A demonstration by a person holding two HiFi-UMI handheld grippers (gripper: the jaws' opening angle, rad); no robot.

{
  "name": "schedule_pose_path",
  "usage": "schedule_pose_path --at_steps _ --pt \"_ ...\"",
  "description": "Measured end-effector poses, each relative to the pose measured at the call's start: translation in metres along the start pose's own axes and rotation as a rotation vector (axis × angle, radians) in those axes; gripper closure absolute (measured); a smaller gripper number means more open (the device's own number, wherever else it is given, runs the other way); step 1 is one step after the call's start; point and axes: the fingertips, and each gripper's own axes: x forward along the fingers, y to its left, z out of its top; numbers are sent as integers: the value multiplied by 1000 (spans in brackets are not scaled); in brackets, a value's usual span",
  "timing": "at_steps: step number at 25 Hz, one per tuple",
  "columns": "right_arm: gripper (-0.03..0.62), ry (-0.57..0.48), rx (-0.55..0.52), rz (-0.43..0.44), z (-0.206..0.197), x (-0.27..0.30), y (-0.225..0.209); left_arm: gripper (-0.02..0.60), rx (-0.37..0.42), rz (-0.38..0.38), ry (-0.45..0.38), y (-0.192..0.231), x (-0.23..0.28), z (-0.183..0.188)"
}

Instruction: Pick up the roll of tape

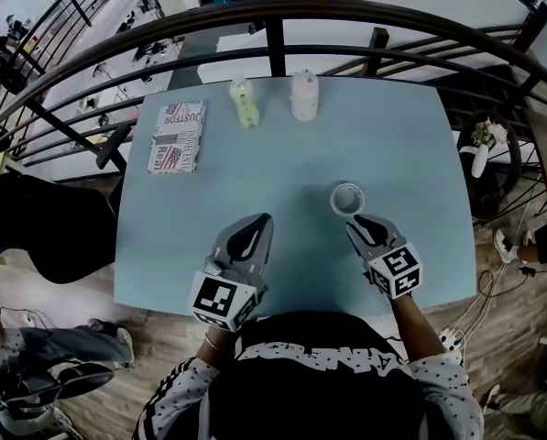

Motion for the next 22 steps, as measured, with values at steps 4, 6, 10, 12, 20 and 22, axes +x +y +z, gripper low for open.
schedule_pose_path --at_steps 4,6,10,12,20,22 --pt "494 52 -34 7 -8 17 -4 581 -18 9 1 12 4 -1" --pt "490 70 -52 6 -13 26 -7 581 -19 14 8 18 6 -5" --pt "476 124 -93 17 -23 46 -12 581 -25 29 7 33 10 -8" --pt "474 152 -119 22 -27 55 -14 581 -30 33 5 40 12 -8" --pt "462 269 -202 44 -53 81 -22 581 -59 41 19 51 21 -21" --pt "457 293 -218 48 -58 84 -23 581 -63 42 17 53 22 -23"
